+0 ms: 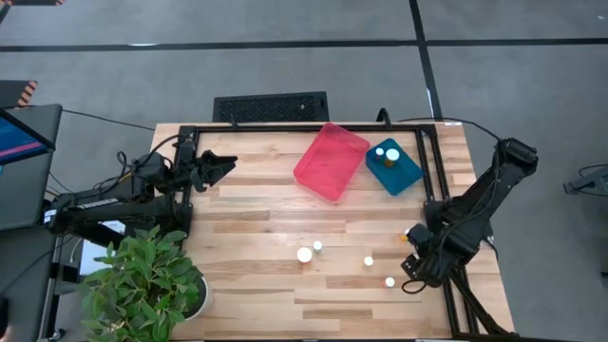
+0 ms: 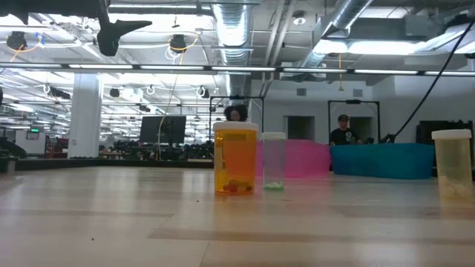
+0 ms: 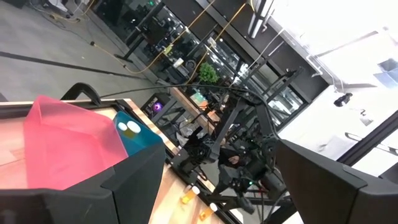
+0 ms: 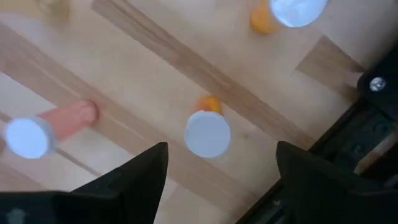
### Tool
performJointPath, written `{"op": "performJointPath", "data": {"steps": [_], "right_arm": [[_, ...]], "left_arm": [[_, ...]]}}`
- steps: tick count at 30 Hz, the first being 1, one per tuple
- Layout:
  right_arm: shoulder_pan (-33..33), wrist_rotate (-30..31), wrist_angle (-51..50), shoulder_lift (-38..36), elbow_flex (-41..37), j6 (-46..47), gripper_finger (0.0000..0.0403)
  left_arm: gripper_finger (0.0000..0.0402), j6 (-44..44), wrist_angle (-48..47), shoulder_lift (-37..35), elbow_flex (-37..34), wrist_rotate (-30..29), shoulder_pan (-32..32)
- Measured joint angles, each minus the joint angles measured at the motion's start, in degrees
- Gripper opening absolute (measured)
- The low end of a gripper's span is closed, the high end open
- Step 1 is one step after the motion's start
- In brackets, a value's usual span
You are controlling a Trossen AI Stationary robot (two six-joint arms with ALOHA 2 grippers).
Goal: Pick and place medicine bottles into bin by pill shape (circle, oval)
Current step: Put the small orange capsule bottle into the blue bin
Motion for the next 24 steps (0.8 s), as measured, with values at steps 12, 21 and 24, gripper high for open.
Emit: {"op": "performJointPath", "data": {"steps": [12,21,24], "right_arm": [[-1.0,-0.1,4.2,0.9,-3.2,-0.9,0.0306],[-4.8,-0.7,5.9,0.9,-3.7,-8.1,0.0274],[-5.7,-1.2,5.9,0.9,-3.7,-9.3,0.0252]], "left_arm": [[0.03,-0.4,0.0,0.0,0.0,-1.2,0.0],[0.03,-0.8,0.0,0.0,0.0,-1.7,0.0],[0.03,-0.8,0.0,0.0,0.0,-1.7,0.0]]}}
